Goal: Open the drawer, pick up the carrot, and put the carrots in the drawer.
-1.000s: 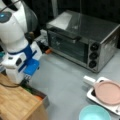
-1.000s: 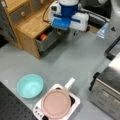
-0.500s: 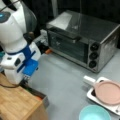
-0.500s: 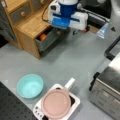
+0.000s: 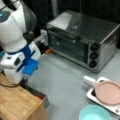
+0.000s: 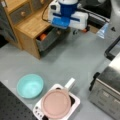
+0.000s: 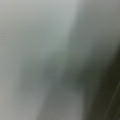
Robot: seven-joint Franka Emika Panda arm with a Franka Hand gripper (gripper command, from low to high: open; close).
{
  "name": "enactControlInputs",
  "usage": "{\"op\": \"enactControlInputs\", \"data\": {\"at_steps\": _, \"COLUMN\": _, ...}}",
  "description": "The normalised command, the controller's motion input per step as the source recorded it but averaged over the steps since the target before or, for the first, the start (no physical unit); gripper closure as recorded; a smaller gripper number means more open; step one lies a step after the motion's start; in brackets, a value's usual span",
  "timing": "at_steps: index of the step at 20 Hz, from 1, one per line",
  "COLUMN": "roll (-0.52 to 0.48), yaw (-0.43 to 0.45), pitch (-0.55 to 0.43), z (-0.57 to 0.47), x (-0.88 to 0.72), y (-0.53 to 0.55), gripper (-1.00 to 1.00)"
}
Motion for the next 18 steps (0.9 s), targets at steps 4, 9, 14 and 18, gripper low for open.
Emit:
{"op": "enactControlInputs", "data": {"at_steps": 4, "roll": -0.013, "yaw": 0.027, "pitch": 0.142, "z": 0.18, "x": 0.07, "y": 0.25, "gripper": -1.00}}
{"op": "enactControlInputs", "data": {"at_steps": 9, "roll": 0.012, "yaw": -0.062, "pitch": 0.132, "z": 0.10, "x": 0.09, "y": 0.39, "gripper": -1.00}}
{"op": "enactControlInputs", "data": {"at_steps": 14, "roll": 0.031, "yaw": -0.111, "pitch": 0.148, "z": 0.20, "x": 0.06, "y": 0.30, "gripper": -1.00}}
{"op": "enactControlInputs", "data": {"at_steps": 18, "roll": 0.030, "yaw": -0.120, "pitch": 0.161, "z": 0.32, "x": 0.07, "y": 0.18, "gripper": -1.00}}
